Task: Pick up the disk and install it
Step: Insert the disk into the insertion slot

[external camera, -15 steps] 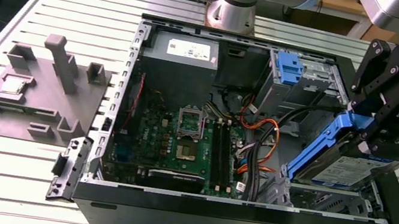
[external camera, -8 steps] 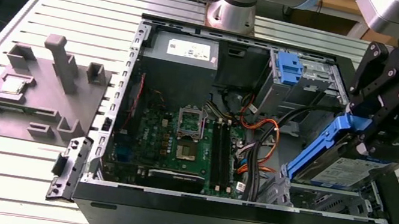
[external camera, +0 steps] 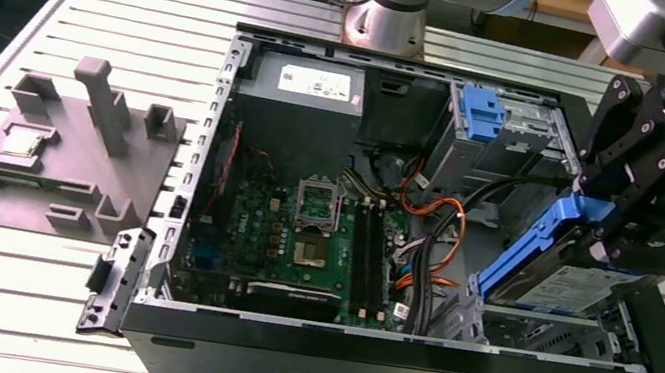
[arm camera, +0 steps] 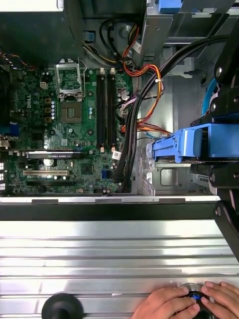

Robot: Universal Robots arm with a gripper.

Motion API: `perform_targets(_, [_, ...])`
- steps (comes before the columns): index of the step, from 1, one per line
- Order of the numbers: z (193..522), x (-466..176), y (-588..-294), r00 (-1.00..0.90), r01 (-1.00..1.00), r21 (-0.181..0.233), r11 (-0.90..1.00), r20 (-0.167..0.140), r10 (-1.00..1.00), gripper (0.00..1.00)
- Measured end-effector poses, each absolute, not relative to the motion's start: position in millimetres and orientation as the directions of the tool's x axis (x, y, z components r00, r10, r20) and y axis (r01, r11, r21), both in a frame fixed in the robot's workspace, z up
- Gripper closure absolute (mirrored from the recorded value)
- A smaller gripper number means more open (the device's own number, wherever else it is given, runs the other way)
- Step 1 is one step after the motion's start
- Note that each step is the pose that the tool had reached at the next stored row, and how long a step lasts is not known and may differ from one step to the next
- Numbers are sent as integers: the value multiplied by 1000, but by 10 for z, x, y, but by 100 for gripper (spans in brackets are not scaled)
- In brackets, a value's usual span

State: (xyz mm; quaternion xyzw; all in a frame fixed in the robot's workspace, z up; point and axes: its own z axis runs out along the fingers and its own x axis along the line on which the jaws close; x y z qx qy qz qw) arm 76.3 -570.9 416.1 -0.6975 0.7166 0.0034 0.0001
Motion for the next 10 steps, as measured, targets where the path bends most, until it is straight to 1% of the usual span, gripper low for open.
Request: perform_targets(10, [4144, 764, -5708, -27, -1000, 5, 27, -5, -1000, 64])
